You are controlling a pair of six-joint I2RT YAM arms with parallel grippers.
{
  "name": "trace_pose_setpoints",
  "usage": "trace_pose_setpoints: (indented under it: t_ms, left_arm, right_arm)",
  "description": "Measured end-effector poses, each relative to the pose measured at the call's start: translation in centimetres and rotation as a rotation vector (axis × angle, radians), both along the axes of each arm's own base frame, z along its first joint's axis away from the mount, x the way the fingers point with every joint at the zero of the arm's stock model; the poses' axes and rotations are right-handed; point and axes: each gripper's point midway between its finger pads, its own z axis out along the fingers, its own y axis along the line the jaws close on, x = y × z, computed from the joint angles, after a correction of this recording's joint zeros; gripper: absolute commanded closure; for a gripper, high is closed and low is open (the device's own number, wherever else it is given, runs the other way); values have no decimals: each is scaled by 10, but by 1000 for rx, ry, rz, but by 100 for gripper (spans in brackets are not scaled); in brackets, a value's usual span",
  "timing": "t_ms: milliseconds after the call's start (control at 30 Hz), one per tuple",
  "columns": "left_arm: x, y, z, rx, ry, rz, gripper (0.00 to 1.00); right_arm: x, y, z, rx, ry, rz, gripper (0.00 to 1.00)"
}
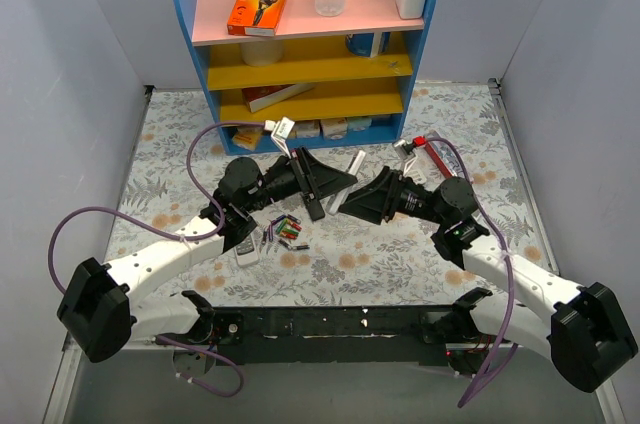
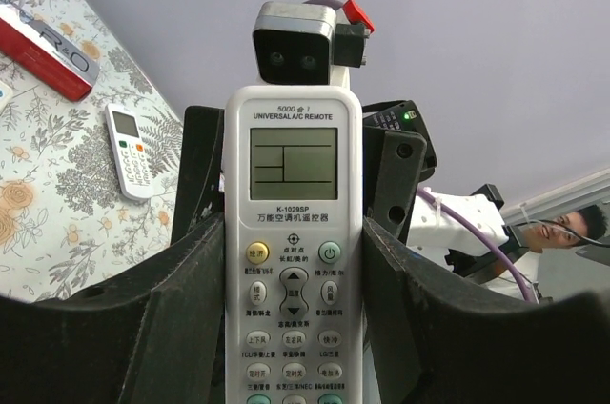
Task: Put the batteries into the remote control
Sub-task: Adjust the remote control.
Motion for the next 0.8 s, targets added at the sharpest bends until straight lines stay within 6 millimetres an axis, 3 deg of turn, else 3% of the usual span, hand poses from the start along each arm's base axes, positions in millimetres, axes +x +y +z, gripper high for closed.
trace_pose_setpoints:
  t_ms: [267, 467, 800]
  left_arm:
    - [2, 1, 3, -23, -17, 22, 86]
    - [6, 2, -11, -5, 10, 56, 87]
    - [10, 3, -7, -39, 19, 86, 87]
  right_arm:
    - [-3, 3, 9, 36, -21, 20, 11]
    - [-7, 3, 22, 81, -57, 31, 11]
    - [-5, 7, 20, 90, -50, 45, 17]
